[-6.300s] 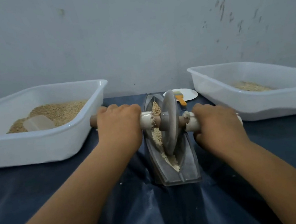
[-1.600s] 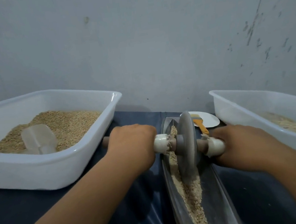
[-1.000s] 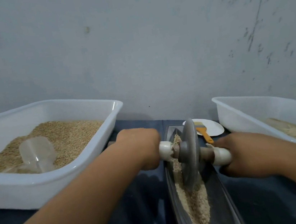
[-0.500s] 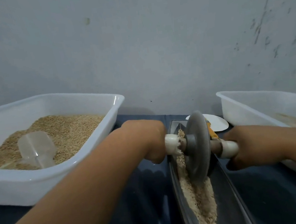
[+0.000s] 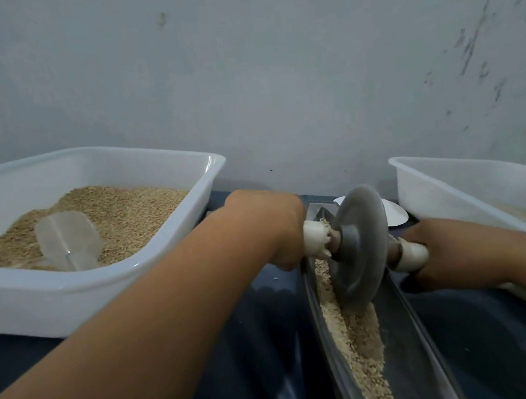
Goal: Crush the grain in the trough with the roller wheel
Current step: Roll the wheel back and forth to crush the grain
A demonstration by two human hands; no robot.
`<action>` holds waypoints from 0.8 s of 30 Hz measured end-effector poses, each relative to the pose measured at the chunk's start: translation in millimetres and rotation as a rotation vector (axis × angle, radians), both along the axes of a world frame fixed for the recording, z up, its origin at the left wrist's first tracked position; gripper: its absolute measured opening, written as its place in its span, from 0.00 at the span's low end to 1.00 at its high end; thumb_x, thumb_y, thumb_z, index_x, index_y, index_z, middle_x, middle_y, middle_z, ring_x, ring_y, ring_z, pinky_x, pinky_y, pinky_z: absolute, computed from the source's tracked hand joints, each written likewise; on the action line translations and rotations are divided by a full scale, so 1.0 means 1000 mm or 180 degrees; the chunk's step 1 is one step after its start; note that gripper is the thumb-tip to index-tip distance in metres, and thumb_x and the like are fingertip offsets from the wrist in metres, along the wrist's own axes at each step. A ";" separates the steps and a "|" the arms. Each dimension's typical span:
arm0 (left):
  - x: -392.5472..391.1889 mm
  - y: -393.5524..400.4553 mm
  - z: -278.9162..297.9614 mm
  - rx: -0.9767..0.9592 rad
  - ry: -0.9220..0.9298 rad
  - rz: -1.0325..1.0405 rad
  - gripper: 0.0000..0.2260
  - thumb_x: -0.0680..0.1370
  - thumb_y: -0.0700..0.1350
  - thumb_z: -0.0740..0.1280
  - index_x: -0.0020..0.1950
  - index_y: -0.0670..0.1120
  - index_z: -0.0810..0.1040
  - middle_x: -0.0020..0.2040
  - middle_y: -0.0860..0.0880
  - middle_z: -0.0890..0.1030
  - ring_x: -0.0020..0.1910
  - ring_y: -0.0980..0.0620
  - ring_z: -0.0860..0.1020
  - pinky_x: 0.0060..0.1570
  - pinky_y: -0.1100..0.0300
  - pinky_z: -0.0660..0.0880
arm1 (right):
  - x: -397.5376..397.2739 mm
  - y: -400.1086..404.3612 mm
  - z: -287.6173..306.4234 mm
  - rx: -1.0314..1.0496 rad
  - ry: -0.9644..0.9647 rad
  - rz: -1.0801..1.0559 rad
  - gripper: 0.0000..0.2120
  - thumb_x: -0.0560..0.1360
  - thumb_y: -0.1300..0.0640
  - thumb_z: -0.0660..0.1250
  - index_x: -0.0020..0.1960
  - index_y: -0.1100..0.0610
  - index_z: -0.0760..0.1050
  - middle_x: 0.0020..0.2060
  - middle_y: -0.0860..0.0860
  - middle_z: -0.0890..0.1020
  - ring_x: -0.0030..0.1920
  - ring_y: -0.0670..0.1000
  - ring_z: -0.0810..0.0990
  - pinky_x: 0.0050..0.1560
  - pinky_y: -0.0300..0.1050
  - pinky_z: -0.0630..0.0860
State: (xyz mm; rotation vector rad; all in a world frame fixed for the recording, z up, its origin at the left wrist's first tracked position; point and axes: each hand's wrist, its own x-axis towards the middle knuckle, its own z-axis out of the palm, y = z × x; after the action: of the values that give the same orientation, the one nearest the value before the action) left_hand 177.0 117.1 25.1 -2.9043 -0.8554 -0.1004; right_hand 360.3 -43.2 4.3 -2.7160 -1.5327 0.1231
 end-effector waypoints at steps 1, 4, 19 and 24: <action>0.000 0.000 -0.001 -0.0006 -0.0009 0.0022 0.16 0.69 0.48 0.74 0.35 0.51 0.64 0.34 0.53 0.71 0.31 0.54 0.69 0.37 0.55 0.68 | 0.000 0.000 0.004 -0.0121 0.0004 0.0035 0.12 0.59 0.44 0.75 0.40 0.41 0.76 0.34 0.40 0.81 0.37 0.40 0.79 0.41 0.42 0.76; 0.000 0.001 -0.006 0.0178 -0.0390 0.0098 0.11 0.70 0.47 0.71 0.40 0.52 0.69 0.34 0.53 0.71 0.32 0.53 0.69 0.37 0.56 0.67 | 0.001 0.015 0.016 -0.0004 -0.0107 0.0024 0.10 0.64 0.49 0.77 0.38 0.46 0.76 0.35 0.44 0.81 0.38 0.44 0.80 0.40 0.43 0.75; -0.002 -0.003 -0.002 0.0263 -0.0395 -0.0024 0.12 0.70 0.48 0.72 0.40 0.52 0.67 0.34 0.53 0.70 0.34 0.53 0.70 0.40 0.55 0.68 | -0.010 0.003 -0.009 0.0439 -0.0627 -0.0228 0.05 0.69 0.48 0.69 0.39 0.43 0.73 0.37 0.43 0.80 0.39 0.45 0.78 0.43 0.46 0.78; 0.003 0.000 -0.008 0.0652 -0.0841 0.0027 0.10 0.72 0.48 0.71 0.45 0.53 0.70 0.36 0.54 0.69 0.41 0.49 0.73 0.44 0.54 0.69 | 0.004 0.018 -0.011 0.0863 -0.0579 -0.0212 0.07 0.69 0.49 0.68 0.36 0.43 0.70 0.38 0.44 0.79 0.42 0.51 0.79 0.42 0.46 0.76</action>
State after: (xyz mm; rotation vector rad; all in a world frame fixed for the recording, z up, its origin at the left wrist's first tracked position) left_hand 179.8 116.9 17.1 -2.7316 -0.8377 -0.5475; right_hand 364.8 -24.7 -7.1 -2.6153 -1.3771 -0.3175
